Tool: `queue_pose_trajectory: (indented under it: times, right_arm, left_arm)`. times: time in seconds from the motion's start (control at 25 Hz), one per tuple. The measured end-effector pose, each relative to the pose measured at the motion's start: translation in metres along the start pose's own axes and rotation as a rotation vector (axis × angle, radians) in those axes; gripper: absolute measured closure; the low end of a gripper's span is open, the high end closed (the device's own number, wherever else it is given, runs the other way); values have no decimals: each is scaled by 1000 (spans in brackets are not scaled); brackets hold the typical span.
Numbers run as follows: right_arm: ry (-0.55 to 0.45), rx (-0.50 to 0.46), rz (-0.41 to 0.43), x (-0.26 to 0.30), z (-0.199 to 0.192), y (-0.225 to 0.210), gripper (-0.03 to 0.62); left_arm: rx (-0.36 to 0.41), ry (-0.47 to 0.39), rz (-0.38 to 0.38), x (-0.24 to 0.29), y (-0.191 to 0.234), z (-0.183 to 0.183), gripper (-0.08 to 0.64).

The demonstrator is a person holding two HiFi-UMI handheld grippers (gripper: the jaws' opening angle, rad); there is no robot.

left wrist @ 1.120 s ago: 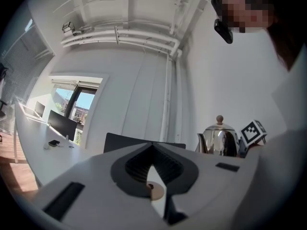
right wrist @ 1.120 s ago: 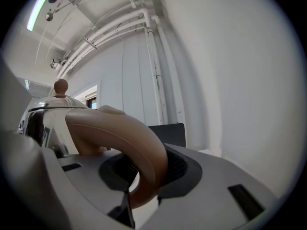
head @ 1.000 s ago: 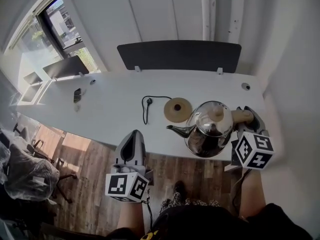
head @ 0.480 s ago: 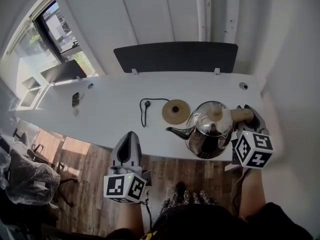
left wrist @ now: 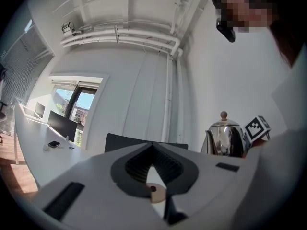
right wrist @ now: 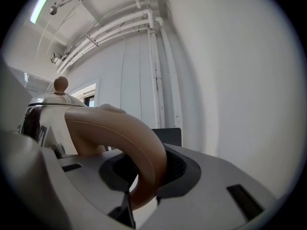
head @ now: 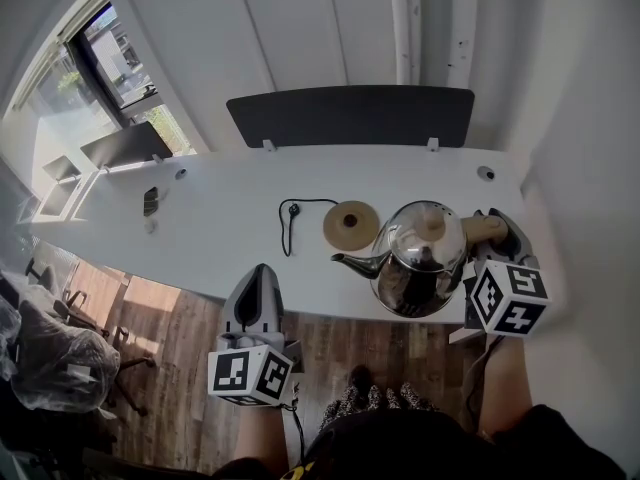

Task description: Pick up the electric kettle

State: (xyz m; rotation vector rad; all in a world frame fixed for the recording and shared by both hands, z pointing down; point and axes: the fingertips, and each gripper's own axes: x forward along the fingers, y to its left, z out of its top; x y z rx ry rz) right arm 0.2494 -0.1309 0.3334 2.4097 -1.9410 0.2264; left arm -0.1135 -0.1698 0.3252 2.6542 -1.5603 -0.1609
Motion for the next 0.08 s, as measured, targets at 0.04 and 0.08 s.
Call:
queue_pose_trajectory:
  times: [0.04, 0.08]
  right_arm:
    - [1, -2, 1, 0, 0, 0, 486]
    - [1, -3, 1, 0, 0, 0, 486]
  left_arm:
    - [3, 1, -4, 0, 0, 0, 560]
    - [5, 1, -7, 1, 0, -1, 560]
